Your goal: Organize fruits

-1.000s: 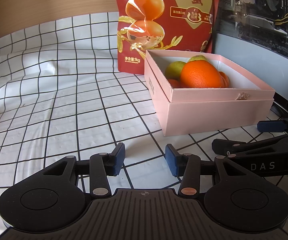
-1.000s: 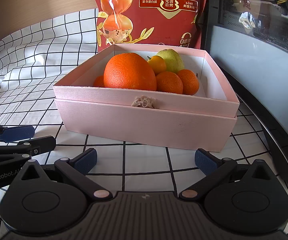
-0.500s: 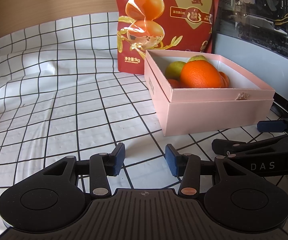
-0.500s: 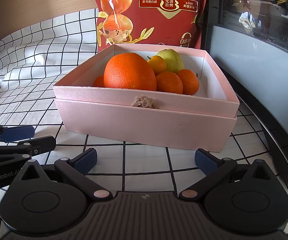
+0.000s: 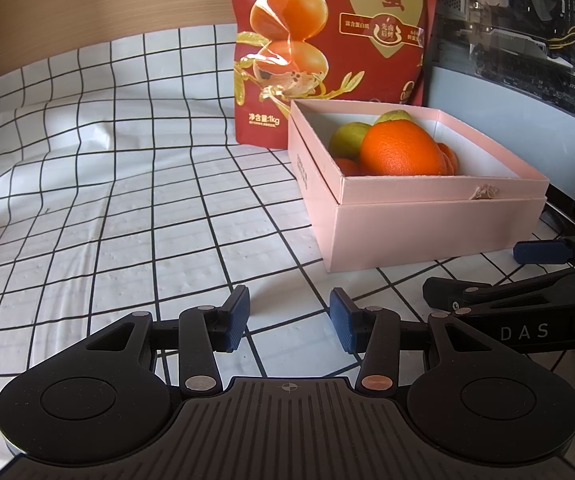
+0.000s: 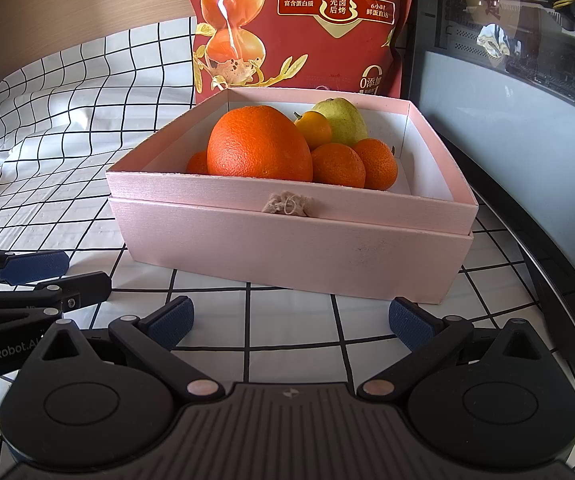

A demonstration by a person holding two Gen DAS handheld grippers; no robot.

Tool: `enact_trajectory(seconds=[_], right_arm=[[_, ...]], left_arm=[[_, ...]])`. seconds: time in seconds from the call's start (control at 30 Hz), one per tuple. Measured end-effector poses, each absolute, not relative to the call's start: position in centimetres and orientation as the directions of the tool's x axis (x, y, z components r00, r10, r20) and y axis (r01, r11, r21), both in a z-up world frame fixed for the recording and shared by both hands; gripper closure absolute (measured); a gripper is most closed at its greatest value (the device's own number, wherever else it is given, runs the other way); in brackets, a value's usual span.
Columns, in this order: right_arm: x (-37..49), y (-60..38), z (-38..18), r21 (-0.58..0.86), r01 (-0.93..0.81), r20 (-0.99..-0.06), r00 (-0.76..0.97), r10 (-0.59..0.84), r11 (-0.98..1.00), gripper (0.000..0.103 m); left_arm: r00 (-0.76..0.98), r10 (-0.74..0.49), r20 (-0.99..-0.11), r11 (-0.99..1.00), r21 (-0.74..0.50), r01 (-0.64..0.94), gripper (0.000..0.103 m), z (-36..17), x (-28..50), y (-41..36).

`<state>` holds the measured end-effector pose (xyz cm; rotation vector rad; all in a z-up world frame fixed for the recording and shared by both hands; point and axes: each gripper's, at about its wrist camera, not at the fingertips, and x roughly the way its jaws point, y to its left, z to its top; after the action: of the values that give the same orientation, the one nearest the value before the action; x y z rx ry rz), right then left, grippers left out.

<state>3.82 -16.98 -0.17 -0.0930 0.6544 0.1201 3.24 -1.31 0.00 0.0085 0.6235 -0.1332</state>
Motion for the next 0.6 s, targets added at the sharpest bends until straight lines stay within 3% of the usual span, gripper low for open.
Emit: enact_trajectory(seconds=[0.6], right_arm=[[3.82, -16.97, -0.17, -0.048, -0.14, -0.612, 0.787, 0.082, 0.989, 0.0]], left_arm=[[0.804, -0.118, -0.583, 0.991, -0.022, 0.129, 0.054, 0.03, 3.24, -1.39]])
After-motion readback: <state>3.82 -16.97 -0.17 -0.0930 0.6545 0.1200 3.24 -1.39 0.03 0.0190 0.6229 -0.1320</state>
